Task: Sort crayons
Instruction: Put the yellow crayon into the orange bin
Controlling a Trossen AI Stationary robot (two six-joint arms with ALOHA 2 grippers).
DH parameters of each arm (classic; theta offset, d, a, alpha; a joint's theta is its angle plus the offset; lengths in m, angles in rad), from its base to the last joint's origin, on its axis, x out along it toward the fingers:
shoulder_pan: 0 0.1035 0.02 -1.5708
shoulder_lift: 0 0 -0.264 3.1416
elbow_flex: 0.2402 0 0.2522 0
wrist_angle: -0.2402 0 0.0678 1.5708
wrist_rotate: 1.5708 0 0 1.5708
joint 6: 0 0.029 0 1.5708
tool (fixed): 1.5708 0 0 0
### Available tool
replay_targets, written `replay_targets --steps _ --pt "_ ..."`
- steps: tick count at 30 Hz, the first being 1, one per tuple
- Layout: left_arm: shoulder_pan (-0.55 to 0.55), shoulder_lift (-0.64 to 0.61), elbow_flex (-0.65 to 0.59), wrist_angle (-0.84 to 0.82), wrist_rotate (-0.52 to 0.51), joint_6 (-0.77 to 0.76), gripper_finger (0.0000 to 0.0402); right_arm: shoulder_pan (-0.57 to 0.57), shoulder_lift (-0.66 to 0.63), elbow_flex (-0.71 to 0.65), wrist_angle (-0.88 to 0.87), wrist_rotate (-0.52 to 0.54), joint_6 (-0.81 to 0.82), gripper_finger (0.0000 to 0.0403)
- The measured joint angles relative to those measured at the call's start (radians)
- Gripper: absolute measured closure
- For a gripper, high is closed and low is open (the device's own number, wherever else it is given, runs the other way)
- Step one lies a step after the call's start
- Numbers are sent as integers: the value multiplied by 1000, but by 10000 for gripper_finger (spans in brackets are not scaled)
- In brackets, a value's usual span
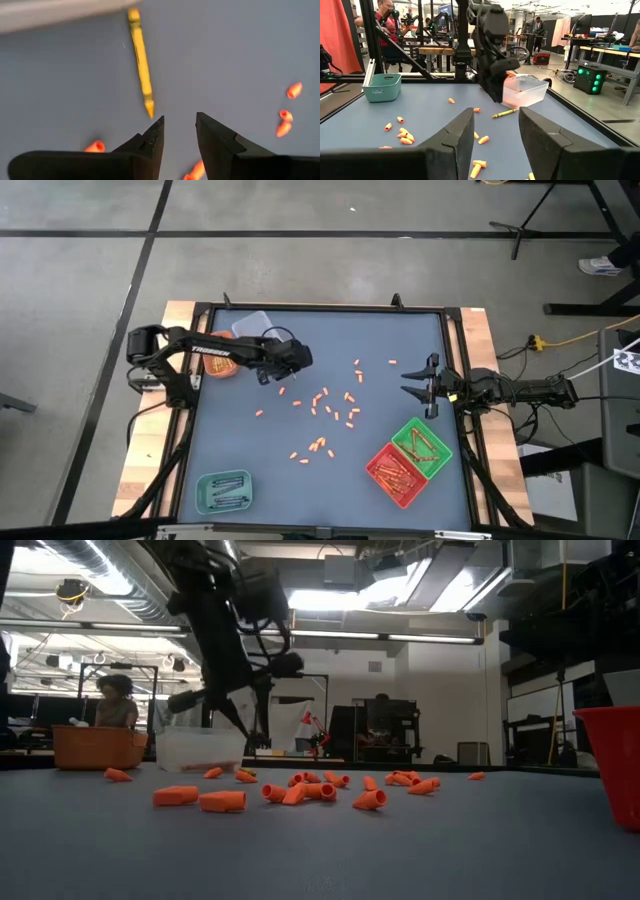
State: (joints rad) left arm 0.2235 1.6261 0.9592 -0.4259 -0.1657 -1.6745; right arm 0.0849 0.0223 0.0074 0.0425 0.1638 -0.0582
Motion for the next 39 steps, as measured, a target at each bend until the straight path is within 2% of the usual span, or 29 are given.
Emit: replay_targets --steps 12,31,39 --pt "77 53 0 -12 -12 1 304 0 0 0 0 0 0 249" --pt "78 173 4 48 8 -25 304 0 20 0 -4 -25 0 249" --pt "77 175 3 21 10 27 342 0 21 0 -5 -26 0 249"
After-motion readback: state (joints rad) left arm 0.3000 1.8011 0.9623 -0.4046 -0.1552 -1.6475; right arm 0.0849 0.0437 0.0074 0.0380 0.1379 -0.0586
